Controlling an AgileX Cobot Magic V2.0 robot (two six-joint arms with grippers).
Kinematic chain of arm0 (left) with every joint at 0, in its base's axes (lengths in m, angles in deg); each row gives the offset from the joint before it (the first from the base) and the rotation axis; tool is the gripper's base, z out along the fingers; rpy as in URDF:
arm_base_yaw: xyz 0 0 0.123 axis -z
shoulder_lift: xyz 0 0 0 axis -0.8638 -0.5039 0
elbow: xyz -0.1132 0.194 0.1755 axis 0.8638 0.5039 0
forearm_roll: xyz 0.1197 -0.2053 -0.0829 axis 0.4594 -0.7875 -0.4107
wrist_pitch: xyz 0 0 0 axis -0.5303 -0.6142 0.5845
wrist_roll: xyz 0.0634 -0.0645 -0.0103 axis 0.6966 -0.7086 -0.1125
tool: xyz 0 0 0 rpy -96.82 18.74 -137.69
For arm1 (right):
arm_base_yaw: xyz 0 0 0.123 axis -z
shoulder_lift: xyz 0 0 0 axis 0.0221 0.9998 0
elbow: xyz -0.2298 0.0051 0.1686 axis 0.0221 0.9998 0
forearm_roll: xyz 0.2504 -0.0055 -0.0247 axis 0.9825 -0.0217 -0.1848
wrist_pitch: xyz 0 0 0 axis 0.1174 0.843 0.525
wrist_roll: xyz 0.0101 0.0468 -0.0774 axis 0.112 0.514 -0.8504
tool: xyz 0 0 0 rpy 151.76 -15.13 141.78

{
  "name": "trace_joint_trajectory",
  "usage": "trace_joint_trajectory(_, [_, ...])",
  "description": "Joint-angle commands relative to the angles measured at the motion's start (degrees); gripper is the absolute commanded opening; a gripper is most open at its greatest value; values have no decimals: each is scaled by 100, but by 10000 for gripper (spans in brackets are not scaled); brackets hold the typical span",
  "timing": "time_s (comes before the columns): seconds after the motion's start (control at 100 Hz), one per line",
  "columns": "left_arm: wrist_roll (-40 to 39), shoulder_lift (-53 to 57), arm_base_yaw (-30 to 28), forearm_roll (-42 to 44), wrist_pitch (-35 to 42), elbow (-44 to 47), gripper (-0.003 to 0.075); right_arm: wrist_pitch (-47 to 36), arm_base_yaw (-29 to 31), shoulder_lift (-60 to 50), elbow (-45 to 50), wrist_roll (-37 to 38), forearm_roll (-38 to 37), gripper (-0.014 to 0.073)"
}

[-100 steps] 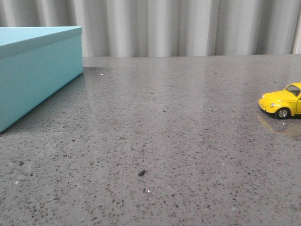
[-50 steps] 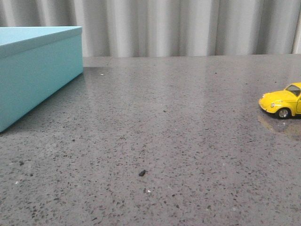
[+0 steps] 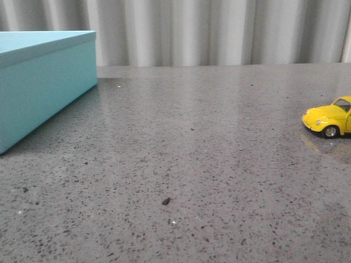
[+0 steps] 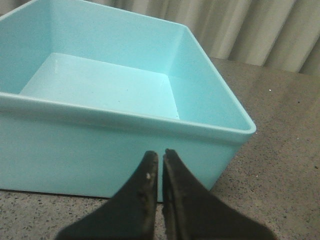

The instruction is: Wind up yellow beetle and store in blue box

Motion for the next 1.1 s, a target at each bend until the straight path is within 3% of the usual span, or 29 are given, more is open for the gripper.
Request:
trace_joint_trajectory(0.0, [0,-104,41,-41,447,-157,-21,-251,9,-60,-200,-68,-36,-52])
trace_joint_trajectory(1.09, [0,-104,41,-41,447,-157,-21,-557,22,447,204,-104,-156,-52])
